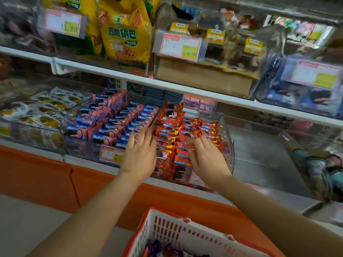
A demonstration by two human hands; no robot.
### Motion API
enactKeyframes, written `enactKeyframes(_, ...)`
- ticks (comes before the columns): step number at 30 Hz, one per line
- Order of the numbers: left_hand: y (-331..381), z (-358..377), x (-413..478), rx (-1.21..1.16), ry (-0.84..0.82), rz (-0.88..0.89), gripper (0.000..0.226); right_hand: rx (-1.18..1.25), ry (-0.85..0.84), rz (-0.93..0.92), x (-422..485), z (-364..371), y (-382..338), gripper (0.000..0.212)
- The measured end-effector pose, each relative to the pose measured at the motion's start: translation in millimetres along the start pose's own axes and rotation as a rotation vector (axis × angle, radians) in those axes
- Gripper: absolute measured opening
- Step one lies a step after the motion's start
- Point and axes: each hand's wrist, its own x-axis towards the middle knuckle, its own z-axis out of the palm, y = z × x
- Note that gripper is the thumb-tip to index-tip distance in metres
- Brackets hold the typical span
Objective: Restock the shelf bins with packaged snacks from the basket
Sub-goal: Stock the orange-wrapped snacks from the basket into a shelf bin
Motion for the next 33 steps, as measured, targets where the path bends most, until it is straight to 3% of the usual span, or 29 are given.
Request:
enactKeyframes(4,19.3,-6.1,-35.3,-0.069,0.068,0.149,0.046,-0.032,0.06,-0.122,-46.5,-7.7,-1.9,0.013)
enactKeyframes(7,37.4,3.3,-67.0,-0.092,0.175,0.343,0.031,-0.055,-0.019,-0.168,-79.9,-4.3,2.3,0.013)
enactKeyframes(11,53.6,28.7,-108.7,-0.088,0.137,0.495,0.042,-0.137,-0.127,-0.252,-127.6,10.1,19.8,0.013)
enactKeyframes(13,61.5,43.3,-129.4,-0.092,0.052,0.52,0.039,-0.123,-0.232,-0.226,-153.6,23.8,30.9,0.028)
enactKeyframes(15,68.9,58.6,-150.3,-0.116,-0.065,0.535,0.03,-0.097,-0.383,-0.175,-181.5,35.8,38.3,0.028)
enactKeyframes(17,76.7,72.0,-172.1,-0.173,-0.263,0.518,0.04,-0.046,-0.587,-0.092,-211.1,44.0,38.3,0.024)
enactKeyframes(20,91.2,84.0,-205.2,-0.262,-0.466,0.474,0.049,0.094,-0.917,0.056,-261.0,59.6,35.1,0.038)
enactKeyframes(24,112.6,101.1,-240.9,-0.366,-0.705,0.487,0.047,0.245,-1.192,0.178,-303.2,75.9,25.3,0.062)
enactKeyframes(28,134.3,120.3,-259.3,-0.416,-0.979,0.462,0.059,0.308,-1.292,0.223,-332.3,91.0,16.7,0.08)
enactKeyframes(33,156.4,132.4,-269.7,-0.393,-1.171,0.436,0.064,0.194,-1.294,0.129,-343.8,113.2,6.2,0.072)
